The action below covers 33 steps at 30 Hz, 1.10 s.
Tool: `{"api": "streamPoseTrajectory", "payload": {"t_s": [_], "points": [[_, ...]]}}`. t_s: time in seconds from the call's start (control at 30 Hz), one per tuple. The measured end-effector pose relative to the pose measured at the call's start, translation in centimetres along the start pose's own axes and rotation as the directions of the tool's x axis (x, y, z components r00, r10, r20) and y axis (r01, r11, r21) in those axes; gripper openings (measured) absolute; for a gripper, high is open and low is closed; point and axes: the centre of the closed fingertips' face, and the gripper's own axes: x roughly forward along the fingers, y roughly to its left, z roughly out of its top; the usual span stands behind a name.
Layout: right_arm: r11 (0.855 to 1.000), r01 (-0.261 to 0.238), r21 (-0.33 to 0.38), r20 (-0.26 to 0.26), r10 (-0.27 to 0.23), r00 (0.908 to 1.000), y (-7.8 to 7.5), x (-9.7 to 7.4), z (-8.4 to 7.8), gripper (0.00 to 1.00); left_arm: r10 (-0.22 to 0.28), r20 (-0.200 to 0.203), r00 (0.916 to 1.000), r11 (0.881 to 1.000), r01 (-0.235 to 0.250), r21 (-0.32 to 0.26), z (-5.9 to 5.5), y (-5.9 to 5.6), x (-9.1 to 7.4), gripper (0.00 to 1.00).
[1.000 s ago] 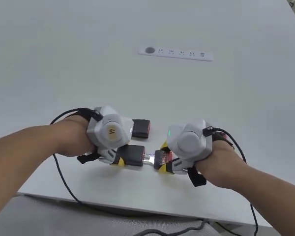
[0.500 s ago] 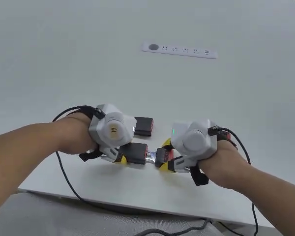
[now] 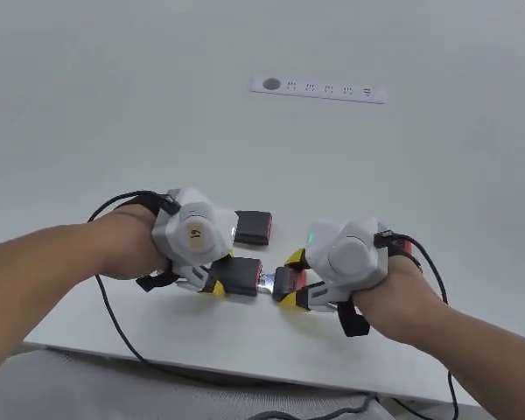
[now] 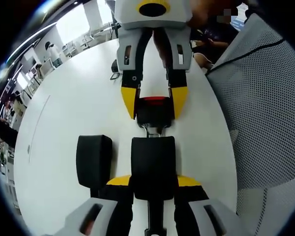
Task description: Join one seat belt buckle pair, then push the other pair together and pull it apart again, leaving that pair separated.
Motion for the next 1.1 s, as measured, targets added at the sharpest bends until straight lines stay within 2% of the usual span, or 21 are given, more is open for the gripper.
{"api": "streamPoseTrajectory", "payload": {"t_s": [0.47, 0.57, 0.67, 1.0, 1.03, 1.07, 1.1], "points": [[1.000, 0.002, -0.007, -0.009, -0.002, 1.0000, 0.0, 0.3, 0.8, 0.28, -0.004, 0.012, 0.9999, 1.000, 0.004, -0.019, -0.2, 0.1, 0.1, 0.32], [1.000, 0.001, -0.010, -0.003, -0.001, 1.0000, 0.1, 0.6, 1.3, 0.28, -0.005, 0.020, 0.9998, 1.000, 0.005, -0.018, -0.2, 0.0, 0.1, 0.32], [1.000, -0.004, -0.025, -0.015, 0.003, 0.9999, -0.1, 0.9, 1.4, 0.28, -0.001, 0.020, 0.9998, 1.000, 0.002, -0.020, -0.3, 0.1, 0.1, 0.32], [1.000, 0.002, -0.014, -0.011, -0.002, 0.9999, 0.1, 1.1, 1.6, 0.28, 0.002, 0.022, 0.9998, 1.000, -0.001, -0.025, -0.2, 0.0, 0.0, 0.32], [0.999, 0.040, 0.004, 0.014, -0.040, 0.9991, -0.7, 1.1, 2.1, 0.28, -0.004, 0.020, 0.9998, 0.998, 0.005, -0.057, -0.3, -0.1, -0.1, 0.32], [1.000, 0.009, -0.019, -0.014, -0.009, 0.9999, -0.3, 1.1, 1.6, 0.28, 0.000, 0.025, 0.9997, 0.999, 0.001, -0.037, -0.2, 0.1, -0.1, 0.32], [1.000, 0.010, -0.019, -0.012, -0.011, 0.9999, -0.3, 1.1, 1.5, 0.28, 0.001, 0.027, 0.9996, 0.999, 0.000, -0.043, -0.2, 0.1, -0.1, 0.32]]}}
